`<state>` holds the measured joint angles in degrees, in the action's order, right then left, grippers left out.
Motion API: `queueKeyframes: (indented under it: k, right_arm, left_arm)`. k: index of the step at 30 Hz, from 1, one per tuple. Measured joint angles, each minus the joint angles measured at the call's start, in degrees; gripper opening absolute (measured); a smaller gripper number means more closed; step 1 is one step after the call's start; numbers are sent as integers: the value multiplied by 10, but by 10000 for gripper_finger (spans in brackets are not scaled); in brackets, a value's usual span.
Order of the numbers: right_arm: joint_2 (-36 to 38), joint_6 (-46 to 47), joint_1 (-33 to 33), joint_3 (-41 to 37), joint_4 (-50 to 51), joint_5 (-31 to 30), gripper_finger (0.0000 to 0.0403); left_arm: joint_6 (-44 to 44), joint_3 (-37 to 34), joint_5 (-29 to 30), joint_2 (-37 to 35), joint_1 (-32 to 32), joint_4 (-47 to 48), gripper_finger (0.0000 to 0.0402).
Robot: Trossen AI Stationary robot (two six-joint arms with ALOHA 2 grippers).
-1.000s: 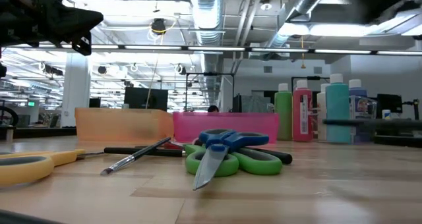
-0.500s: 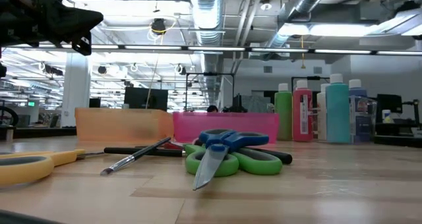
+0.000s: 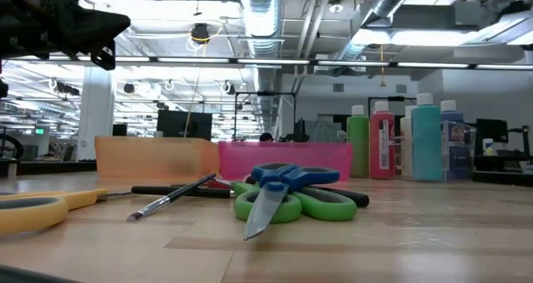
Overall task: Pick & Place Paint Supplies
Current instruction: Put the black paintbrush into the pink bin
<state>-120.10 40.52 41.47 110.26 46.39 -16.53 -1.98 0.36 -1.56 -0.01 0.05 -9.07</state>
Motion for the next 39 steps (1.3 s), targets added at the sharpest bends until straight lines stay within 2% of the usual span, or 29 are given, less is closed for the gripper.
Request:
queueKeyframes:
  k: [5,12,18,22,27,29,34,39]
  right_arm:
    - [-4,-57,-10,0,-28,2,0]
    - [-10,-89,-31,-2,-36,14,0]
    - [16,-110,-52,-57,-38,21,0]
    - [81,-134,-64,-167,-126,34,0]
    - [175,-179,-103,-394,-368,98,0]
    - [213,-181,-132,-469,-422,116,0]
    - [298,-181,-225,-569,-422,126,0]
    - [352,-221,-332,-569,-340,150,0]
  left_arm:
    - [0,0,0,0,0,0,2]
    - [0,0,0,0,0,0,2]
    - [0,0,0,0,0,0,2]
    - [0,0,0,0,0,0,2]
    - [0,0,0,0,0,0,2]
    - [0,0,0,0,0,0,2]
    - [0,0,0,0,0,0,2]
    - [0,0,0,0,0,0,2]
